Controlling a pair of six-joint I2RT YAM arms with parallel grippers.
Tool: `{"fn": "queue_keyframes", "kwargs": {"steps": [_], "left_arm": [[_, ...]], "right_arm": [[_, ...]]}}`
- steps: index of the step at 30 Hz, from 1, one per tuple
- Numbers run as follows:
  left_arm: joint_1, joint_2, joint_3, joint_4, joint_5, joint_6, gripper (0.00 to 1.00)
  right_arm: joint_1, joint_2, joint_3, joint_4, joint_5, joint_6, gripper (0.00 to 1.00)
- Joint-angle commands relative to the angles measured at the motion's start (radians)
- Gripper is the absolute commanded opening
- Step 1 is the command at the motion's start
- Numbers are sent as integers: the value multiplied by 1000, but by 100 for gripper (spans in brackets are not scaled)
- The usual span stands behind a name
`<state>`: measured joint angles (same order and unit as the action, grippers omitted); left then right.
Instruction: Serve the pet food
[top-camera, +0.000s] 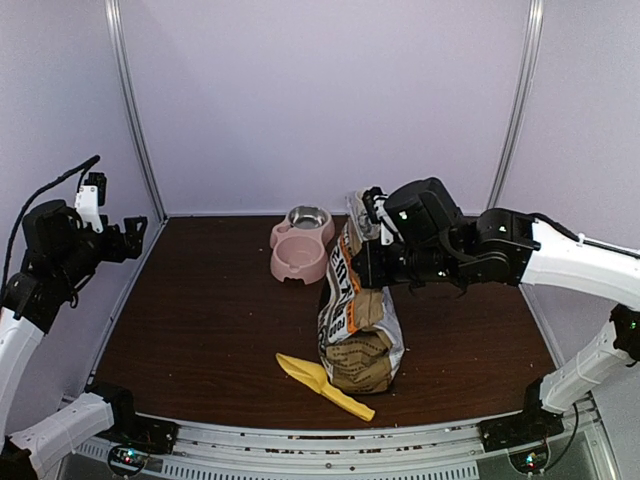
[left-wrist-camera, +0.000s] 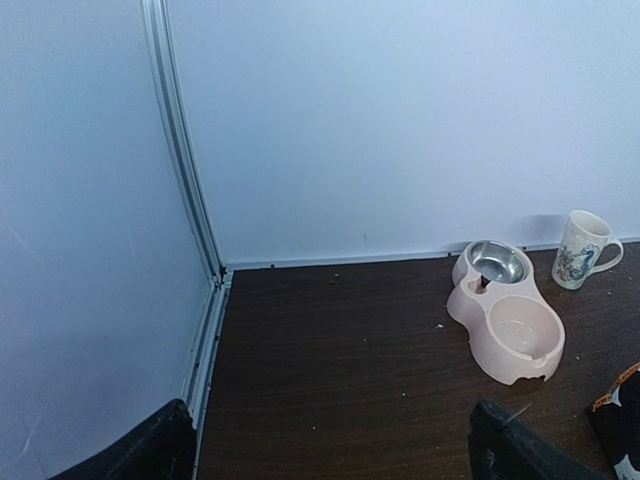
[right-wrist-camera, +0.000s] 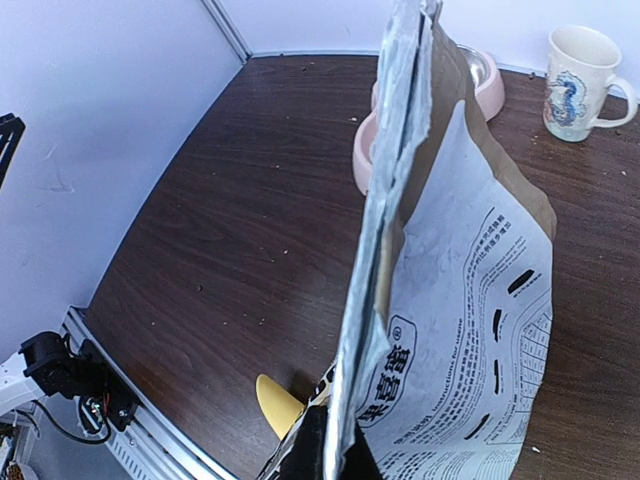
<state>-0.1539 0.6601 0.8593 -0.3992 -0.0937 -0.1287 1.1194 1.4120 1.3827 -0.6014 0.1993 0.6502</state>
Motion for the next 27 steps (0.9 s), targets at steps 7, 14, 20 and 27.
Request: {"fn": "queue_keyframes", "kwargs": {"steps": [7,14,20,27], "left_arm": [[-17,56,10,37,95,-63,97],[-241,116,90,33,45,-250,95],[-561,215,179,93,-154,-392,94],[-781,400,301,201,-174,-446,94]], "right_arm": [[25,-5,59,134,16,-36,14],[22,-124,40,18,153,-64,48],[20,-170,25,-69,215,-36,44],[20,-136,53,-56,145,-20,37]]}}
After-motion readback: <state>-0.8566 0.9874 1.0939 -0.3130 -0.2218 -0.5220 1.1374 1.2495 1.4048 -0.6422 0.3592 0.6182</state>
